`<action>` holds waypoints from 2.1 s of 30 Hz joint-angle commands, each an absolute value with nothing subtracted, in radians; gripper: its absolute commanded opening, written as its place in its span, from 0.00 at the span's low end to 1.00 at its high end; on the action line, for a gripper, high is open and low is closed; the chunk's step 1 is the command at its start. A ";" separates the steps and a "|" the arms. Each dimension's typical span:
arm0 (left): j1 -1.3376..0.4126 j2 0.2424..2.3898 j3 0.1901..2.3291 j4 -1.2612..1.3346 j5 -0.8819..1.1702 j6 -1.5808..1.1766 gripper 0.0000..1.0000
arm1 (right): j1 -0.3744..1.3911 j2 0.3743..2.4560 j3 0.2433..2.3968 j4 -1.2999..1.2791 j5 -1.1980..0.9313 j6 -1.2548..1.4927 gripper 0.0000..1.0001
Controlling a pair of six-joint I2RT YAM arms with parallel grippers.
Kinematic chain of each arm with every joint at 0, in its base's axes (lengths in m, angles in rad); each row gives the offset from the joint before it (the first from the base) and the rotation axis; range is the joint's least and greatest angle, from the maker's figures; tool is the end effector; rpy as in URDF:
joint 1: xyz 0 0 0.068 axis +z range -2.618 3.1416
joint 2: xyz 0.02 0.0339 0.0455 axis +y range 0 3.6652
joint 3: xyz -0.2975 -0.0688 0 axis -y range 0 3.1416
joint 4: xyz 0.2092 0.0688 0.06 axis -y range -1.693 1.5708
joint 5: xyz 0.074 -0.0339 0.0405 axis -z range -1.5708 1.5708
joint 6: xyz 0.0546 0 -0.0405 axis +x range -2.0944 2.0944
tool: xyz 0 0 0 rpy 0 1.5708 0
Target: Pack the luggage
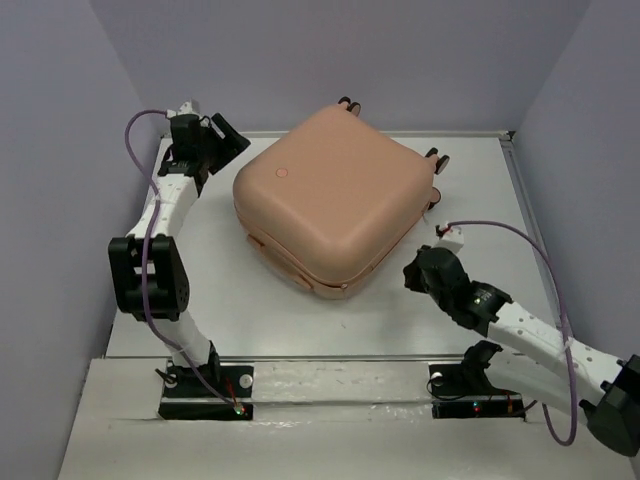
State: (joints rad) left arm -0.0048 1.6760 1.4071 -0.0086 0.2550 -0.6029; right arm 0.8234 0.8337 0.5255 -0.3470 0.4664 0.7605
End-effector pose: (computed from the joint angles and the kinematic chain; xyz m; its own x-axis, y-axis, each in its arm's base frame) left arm 0.3908 -0.0156 0.3769 -0.3658 -0.5469 -0.7530 0.0483 0.7968 -0.6023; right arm 0.1097 0.0823 0.2527 -0.5846 0.2750 -0.7633 -0.0136 0.9374 0.3480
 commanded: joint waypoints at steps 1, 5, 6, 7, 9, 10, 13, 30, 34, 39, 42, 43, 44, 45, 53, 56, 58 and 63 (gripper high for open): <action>-0.009 1.796 1.476 -0.068 0.353 -0.561 0.79 | 0.563 0.928 0.548 -0.105 0.289 0.637 0.07; -0.015 1.887 1.416 -0.039 0.403 -0.568 0.77 | 0.431 1.118 0.604 0.102 0.127 0.589 0.07; -0.026 1.885 1.382 -0.009 0.403 -0.574 0.77 | 0.422 1.159 0.621 0.103 0.091 0.580 0.07; -0.037 1.870 1.317 0.052 0.399 -0.590 0.77 | 0.422 1.240 0.671 0.136 0.033 0.568 0.07; -0.067 1.850 1.258 0.099 0.394 -0.615 0.76 | 0.422 1.310 0.735 0.225 -0.062 0.531 0.07; -0.077 1.814 1.183 0.160 0.396 -0.652 0.76 | 0.422 1.369 0.759 0.247 -0.116 0.531 0.07; -0.109 1.737 1.034 0.277 0.396 -0.716 0.75 | 0.422 1.446 0.837 0.314 -0.208 0.511 0.07; -0.132 1.020 0.603 0.207 0.203 -0.718 0.79 | 0.422 1.488 1.105 -0.093 -0.191 0.397 0.51; -0.086 0.954 0.667 0.118 0.198 -0.678 0.80 | 0.399 1.312 0.970 -0.199 -0.042 0.397 0.50; -0.009 0.890 0.710 0.015 0.193 -0.621 0.81 | 0.370 1.055 0.824 -0.302 0.054 0.437 0.41; 0.029 0.877 0.681 0.002 0.210 -0.618 0.80 | 0.370 0.979 0.750 -0.276 -0.066 0.449 0.40; 0.037 0.876 0.669 0.002 0.209 -0.618 0.79 | 0.370 0.971 0.752 -0.276 -0.107 0.445 0.40; 0.044 0.871 0.646 0.002 0.209 -0.618 0.78 | 0.370 0.974 0.761 -0.282 -0.126 0.440 0.39; 0.054 0.871 0.640 0.002 0.210 -0.617 0.77 | 0.370 0.973 0.781 -0.305 -0.146 0.437 0.34; 0.115 0.723 0.618 -0.080 0.288 -0.549 0.51 | 0.370 0.671 0.658 -0.426 -0.324 0.433 0.16; 0.103 0.674 0.551 -0.138 0.350 -0.563 0.45 | 0.370 0.623 0.605 -0.436 -0.342 0.454 0.42; 0.101 0.649 0.563 -0.182 0.386 -0.572 0.45 | 0.370 0.615 0.583 -0.405 -0.397 0.488 0.42; 0.101 0.528 0.607 -0.342 0.344 -0.640 0.43 | 0.370 0.604 0.442 -0.269 -0.420 0.540 0.37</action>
